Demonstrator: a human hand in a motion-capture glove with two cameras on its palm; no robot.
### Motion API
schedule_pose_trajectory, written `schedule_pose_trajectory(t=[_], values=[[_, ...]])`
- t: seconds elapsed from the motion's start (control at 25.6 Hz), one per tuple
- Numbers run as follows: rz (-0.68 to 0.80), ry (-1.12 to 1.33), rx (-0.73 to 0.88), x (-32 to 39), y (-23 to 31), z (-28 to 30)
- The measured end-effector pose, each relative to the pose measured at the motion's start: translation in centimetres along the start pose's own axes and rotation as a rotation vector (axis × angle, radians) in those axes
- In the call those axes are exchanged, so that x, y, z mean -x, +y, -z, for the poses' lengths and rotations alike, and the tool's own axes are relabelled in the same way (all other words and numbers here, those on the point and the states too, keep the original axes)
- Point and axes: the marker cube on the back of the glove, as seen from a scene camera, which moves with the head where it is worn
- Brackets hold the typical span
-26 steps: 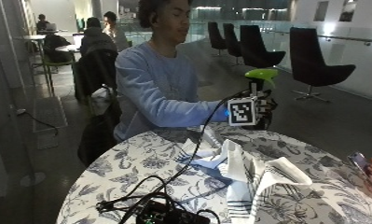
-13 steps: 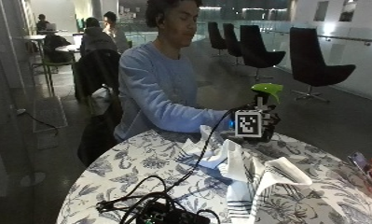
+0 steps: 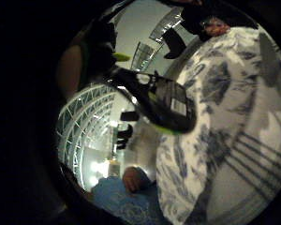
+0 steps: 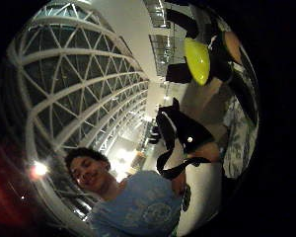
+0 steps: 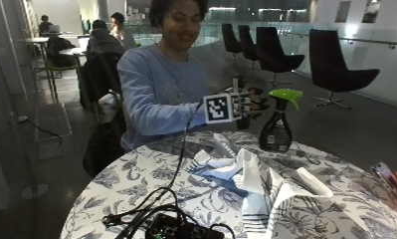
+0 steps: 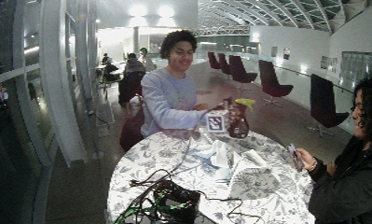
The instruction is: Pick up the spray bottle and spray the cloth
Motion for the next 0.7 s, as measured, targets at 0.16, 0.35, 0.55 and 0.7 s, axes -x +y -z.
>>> schedule_pose_trajectory(t=[0.16,0.35,0.55,0.7], values=[[-0.032,0.257,0.072,0.3,5.8,5.7],[-0.086,0.582,0.054,-2.0,12.7,12.9],[-0.104,0.83,0.008,-3.7,17.2,17.9],[-0.069,1.033,0.031,-4.0,19.1,20.5]])
